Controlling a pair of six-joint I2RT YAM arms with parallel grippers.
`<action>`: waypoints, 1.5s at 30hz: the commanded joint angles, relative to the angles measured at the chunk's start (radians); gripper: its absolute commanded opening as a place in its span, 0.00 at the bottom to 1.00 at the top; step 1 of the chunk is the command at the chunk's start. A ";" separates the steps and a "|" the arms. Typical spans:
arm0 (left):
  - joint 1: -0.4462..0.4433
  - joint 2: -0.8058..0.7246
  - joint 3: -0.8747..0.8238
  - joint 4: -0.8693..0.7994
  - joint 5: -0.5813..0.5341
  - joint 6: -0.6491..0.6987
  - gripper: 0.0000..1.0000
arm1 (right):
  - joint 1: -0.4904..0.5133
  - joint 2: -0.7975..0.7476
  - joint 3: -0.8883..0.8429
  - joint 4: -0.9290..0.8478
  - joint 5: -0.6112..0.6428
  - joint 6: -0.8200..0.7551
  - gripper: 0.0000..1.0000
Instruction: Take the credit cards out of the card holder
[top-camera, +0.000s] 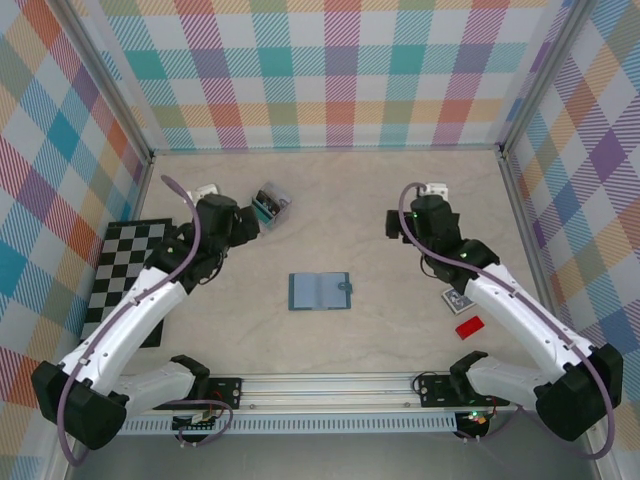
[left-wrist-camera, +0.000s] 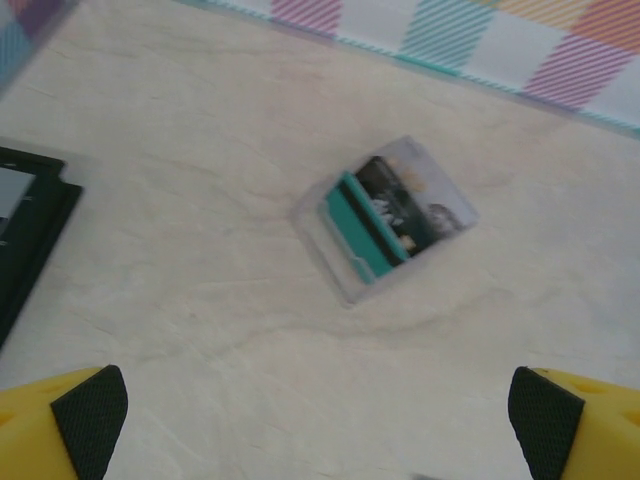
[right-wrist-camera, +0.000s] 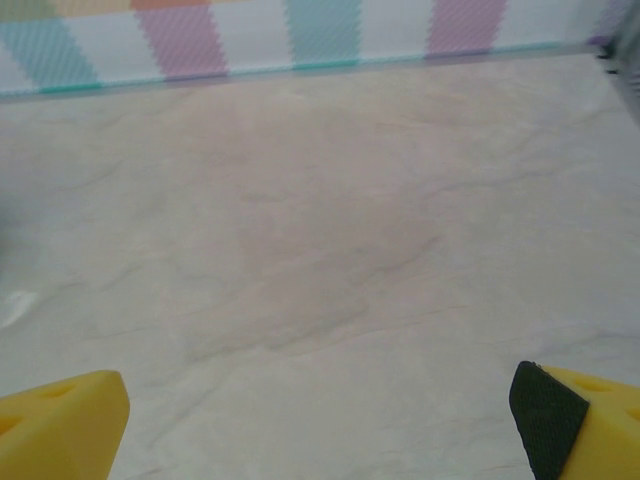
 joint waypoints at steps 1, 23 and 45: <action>0.020 -0.037 -0.134 0.212 -0.207 0.092 1.00 | -0.088 0.008 -0.066 0.133 0.013 -0.071 1.00; 0.289 0.133 -0.574 0.911 0.024 0.418 1.00 | -0.353 0.250 -0.455 0.830 -0.183 -0.254 1.00; 0.449 0.394 -0.684 1.462 0.507 0.436 1.00 | -0.485 0.409 -0.512 1.163 -0.483 -0.287 1.00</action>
